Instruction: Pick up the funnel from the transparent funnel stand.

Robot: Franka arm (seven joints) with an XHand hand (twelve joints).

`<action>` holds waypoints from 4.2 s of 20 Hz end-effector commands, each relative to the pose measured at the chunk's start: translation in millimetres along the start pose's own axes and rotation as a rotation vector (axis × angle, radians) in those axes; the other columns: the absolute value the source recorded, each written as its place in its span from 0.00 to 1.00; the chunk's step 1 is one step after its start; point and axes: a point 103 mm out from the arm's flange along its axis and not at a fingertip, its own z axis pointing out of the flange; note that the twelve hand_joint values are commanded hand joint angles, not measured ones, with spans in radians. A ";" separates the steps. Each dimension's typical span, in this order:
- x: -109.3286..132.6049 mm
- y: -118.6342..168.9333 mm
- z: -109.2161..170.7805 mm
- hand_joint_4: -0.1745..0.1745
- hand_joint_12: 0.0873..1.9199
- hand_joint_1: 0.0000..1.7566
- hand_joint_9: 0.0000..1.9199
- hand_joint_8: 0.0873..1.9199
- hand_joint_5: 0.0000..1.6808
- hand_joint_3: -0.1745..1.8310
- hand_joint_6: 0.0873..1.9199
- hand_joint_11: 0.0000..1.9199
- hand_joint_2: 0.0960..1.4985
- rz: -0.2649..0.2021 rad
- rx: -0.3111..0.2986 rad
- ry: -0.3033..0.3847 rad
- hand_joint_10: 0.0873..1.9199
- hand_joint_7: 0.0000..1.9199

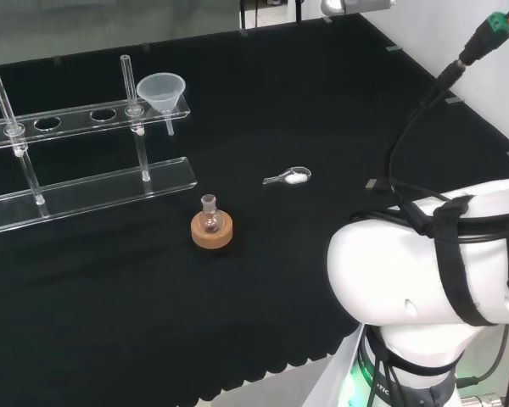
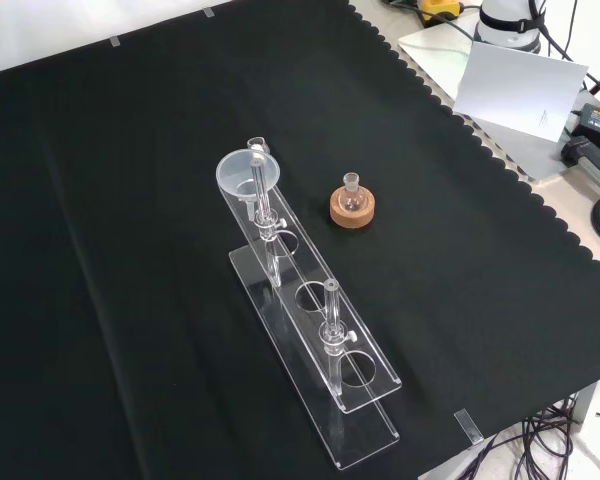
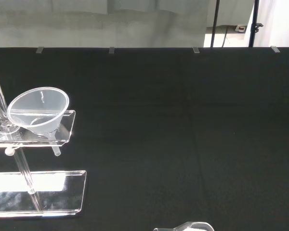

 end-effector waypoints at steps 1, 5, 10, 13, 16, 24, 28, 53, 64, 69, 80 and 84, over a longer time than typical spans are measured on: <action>0.3 -0.2 1.5 0.46 0.11 0.11 0.02 0.00 0.02 0.16 0.00 0.00 0.32 -0.003 -0.005 -0.005 0.00 0.03; -7.4 0.0 4.6 0.43 0.00 0.09 0.00 0.00 0.00 0.13 0.00 0.00 0.32 -0.014 0.004 -0.025 0.00 0.00; 5.0 14.0 11.0 0.42 0.03 0.13 0.00 0.00 0.00 0.12 0.00 0.00 0.35 -0.040 0.054 -0.044 0.00 0.00; 22.9 26.1 11.0 0.42 0.16 0.20 0.00 0.00 0.00 0.11 0.00 0.00 0.37 -0.110 0.071 -0.121 0.00 0.00; 43.0 41.1 10.1 0.40 0.48 0.33 0.02 0.00 0.00 0.10 0.00 0.00 0.37 -0.138 0.059 -0.116 0.00 0.02; 69.7 82.6 12.7 0.37 0.73 0.39 0.00 0.31 0.02 0.09 0.00 0.00 0.36 -0.191 0.098 -0.059 0.35 0.05; 69.9 98.0 14.4 0.41 0.73 0.39 0.00 0.33 0.10 0.09 0.00 0.00 0.36 -0.199 0.121 -0.038 0.37 0.09; 41.2 137.4 58.9 0.43 0.70 0.42 0.00 0.30 0.14 0.09 0.00 0.00 0.38 -0.295 0.285 -0.205 0.47 0.19; 65.0 155.8 81.0 0.42 0.67 0.42 0.00 0.29 0.10 0.10 0.00 0.00 0.38 -0.335 0.334 -0.216 0.45 0.16; 83.5 166.4 94.0 0.38 0.64 0.40 0.00 0.30 0.05 0.10 0.00 0.00 0.38 -0.354 0.362 -0.225 0.40 0.11; 114.4 195.5 125.2 0.36 0.60 0.38 0.00 0.30 0.02 0.09 0.00 0.00 0.38 -0.393 0.421 -0.247 0.36 0.07; 112.1 204.0 136.3 0.34 0.60 0.38 0.00 0.30 0.01 0.09 0.00 0.00 0.38 -0.384 0.426 -0.229 0.36 0.07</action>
